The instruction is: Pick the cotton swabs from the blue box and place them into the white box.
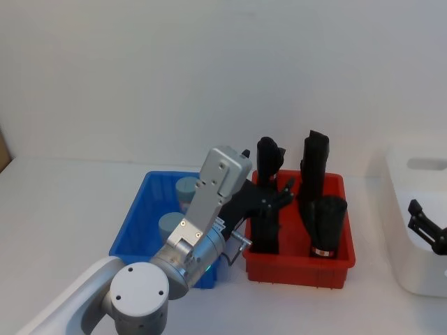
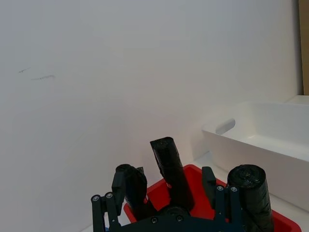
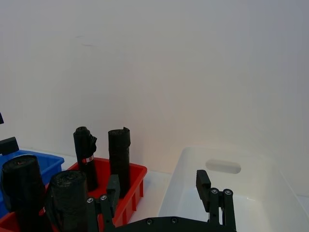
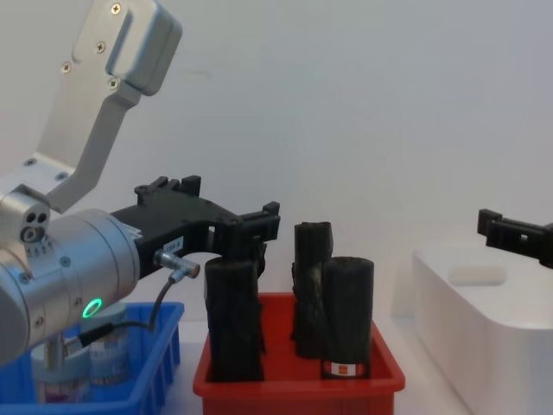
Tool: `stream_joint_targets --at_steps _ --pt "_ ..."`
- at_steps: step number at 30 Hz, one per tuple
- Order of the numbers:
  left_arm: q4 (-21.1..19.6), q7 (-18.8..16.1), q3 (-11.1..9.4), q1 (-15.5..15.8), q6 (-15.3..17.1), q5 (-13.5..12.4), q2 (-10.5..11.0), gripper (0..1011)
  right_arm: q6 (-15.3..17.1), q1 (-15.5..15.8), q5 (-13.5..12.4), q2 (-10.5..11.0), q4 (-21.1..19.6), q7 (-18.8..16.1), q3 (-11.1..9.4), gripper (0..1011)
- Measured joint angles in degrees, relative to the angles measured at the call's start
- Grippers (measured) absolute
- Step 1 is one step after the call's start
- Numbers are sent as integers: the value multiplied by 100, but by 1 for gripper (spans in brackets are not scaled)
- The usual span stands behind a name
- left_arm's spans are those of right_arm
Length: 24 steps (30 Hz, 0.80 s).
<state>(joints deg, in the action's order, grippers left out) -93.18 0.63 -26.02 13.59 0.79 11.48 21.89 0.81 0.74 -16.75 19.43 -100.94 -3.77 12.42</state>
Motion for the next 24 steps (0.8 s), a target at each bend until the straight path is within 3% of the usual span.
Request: stream_joint_targets --at_steps 24 --pt "0 0 0 0 0 0 0 1003 0 0 0 0 0 0 0 1001"
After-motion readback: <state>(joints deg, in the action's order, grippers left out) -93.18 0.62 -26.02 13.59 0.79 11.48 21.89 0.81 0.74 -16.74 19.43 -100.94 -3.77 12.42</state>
